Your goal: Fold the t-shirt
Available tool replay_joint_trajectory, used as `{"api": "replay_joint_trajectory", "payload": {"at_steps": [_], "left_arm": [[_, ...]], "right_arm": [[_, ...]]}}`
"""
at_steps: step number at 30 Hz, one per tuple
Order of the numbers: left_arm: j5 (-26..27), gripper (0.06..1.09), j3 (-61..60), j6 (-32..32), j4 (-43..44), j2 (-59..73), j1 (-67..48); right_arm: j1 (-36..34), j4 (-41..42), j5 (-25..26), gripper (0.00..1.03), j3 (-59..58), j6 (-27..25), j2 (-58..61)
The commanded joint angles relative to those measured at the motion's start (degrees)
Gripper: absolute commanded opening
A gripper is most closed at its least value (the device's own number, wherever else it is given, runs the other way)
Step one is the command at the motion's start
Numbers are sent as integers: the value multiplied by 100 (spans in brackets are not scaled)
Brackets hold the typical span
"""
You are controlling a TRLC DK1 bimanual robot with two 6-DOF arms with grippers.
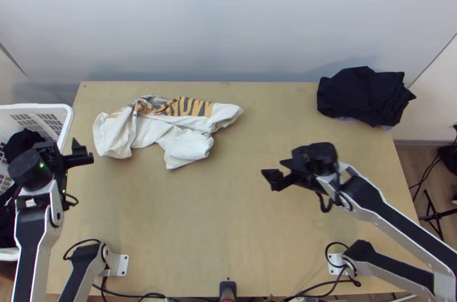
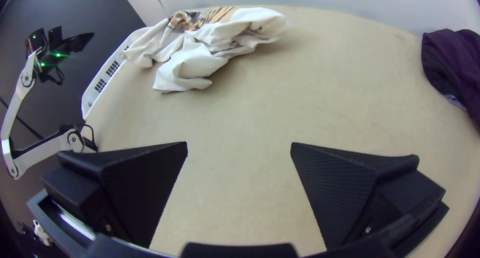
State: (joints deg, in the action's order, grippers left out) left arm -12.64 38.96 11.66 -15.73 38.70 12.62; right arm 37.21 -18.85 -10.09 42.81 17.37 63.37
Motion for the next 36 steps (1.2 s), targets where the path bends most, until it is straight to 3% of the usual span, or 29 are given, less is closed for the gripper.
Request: {"api": "replay_joint_trajectory", "payload": {"at_steps": [1,7,14,23,36], "left_arm": [[16,104,235,-612,-871,-548,74],[16,104,375,-1008,-1609,-908,109],[8,104,261,-938,-1864,-1497,126],[34,104,226,-999,-2242,-1822,65],[183,104,165,-999,-2110,-1620,-67]], "right_arm": [[612,699,235,96,105,30,808],[1385,1674,807,96,-9,-234,1634],[1570,2456,1000,96,474,-568,2812],[1587,2782,1105,96,1608,-743,4130],[1807,2782,1316,96,3146,-664,5493]]}}
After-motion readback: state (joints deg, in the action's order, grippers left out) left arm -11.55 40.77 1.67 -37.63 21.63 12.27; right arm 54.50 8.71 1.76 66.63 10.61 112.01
